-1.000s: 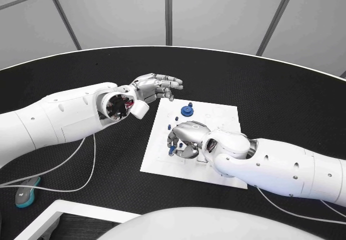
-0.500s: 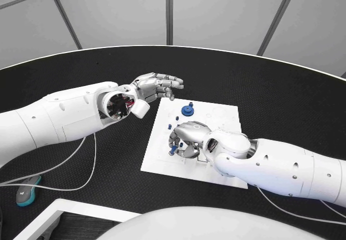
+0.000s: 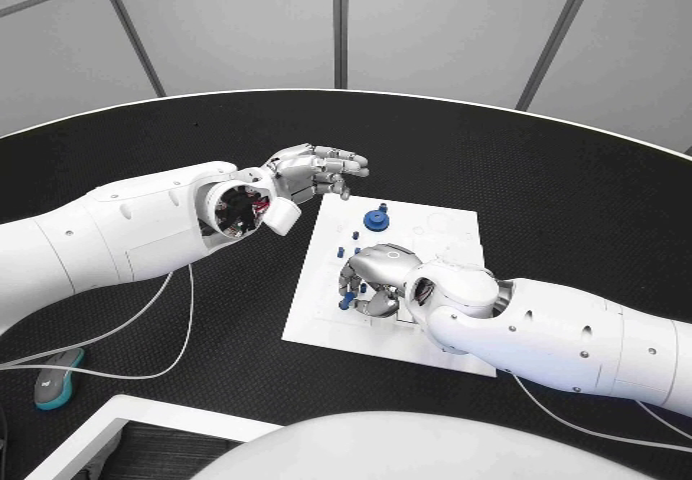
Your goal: Assemble the parts on the task board
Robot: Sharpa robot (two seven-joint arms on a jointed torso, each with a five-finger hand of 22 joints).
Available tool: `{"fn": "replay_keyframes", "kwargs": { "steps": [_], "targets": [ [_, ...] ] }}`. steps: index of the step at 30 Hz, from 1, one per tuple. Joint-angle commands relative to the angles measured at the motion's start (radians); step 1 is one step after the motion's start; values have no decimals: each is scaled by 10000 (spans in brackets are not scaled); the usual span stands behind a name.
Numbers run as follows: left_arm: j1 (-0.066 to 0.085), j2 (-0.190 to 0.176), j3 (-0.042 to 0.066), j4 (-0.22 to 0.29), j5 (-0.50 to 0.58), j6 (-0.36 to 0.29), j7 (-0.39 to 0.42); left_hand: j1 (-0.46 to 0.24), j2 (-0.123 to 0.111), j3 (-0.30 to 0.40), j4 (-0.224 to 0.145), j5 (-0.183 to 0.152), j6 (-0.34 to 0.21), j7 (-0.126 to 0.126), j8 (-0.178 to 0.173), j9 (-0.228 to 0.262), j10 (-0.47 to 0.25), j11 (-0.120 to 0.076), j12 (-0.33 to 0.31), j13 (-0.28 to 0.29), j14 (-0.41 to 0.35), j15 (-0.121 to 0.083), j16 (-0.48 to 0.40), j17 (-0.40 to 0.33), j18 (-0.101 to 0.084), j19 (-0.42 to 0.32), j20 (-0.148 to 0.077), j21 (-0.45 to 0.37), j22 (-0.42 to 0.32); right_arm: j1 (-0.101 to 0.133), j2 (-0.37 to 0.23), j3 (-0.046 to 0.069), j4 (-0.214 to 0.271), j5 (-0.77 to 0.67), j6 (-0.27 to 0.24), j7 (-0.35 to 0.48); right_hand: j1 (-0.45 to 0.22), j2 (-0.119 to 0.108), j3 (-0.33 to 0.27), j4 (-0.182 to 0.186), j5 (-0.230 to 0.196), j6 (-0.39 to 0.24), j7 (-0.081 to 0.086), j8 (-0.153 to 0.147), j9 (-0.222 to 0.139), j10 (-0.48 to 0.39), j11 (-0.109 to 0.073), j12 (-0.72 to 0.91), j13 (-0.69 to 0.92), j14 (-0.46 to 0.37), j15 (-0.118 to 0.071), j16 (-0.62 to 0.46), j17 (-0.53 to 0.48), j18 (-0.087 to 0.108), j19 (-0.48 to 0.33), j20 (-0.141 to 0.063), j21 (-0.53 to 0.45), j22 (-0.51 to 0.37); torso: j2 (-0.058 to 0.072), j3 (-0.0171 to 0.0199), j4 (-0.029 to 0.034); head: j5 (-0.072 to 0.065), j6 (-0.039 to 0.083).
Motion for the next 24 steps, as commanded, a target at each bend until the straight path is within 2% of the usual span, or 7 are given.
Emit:
{"fn": "replay_keyframes", "kwargs": {
  "steps": [1,12,18,24],
  "targets": [
    [0,3,0,-3,0,4,-1,102,-3,-43,-27,30,7,7,40,15,-53,13,64,-9,-68,15,-35,-10,167,-48,-7,-19,-12,-14,13,-1,-22,0,0,5,1,109,23,-11,60,67,-7,205,500,60,1,-43,11,432,-41,8,4,-142,266,-42,-16,4,0,4,-4,33,-15],
    [0,12,0,-14,0,8,-10,102,-3,-43,-27,30,7,7,40,15,-53,13,64,-9,-68,15,-35,-10,167,-48,-7,-19,-12,-36,97,-2,-102,0,81,9,2,111,27,-18,63,62,-5,207,505,62,2,-48,11,433,-39,13,10,-142,265,-42,-18,4,4,-5,-11,39,-13],
    [0,12,0,-18,0,7,-15,96,2,-52,-16,30,5,8,44,16,-56,15,68,-12,-67,18,-39,-16,165,-50,-6,-19,-12,-39,161,-23,-139,0,165,39,-78,27,-21,-68,41,-8,27,213,553,10,35,-135,7,431,-14,11,6,-139,252,-28,-56,-6,-2,-7,-7,30,-18],
    [0,-4,0,-14,0,4,-20,96,2,-52,-16,30,5,8,44,16,-56,15,68,-12,-67,18,-39,-16,165,-50,-6,-19,-12,-40,173,-34,-168,0,190,82,-347,-180,-67,-30,65,-469,238,-70,462,-567,265,-550,-93,427,163,17,4,-146,222,81,-142,-27,2,-7,-11,33,-18]
  ]
}}
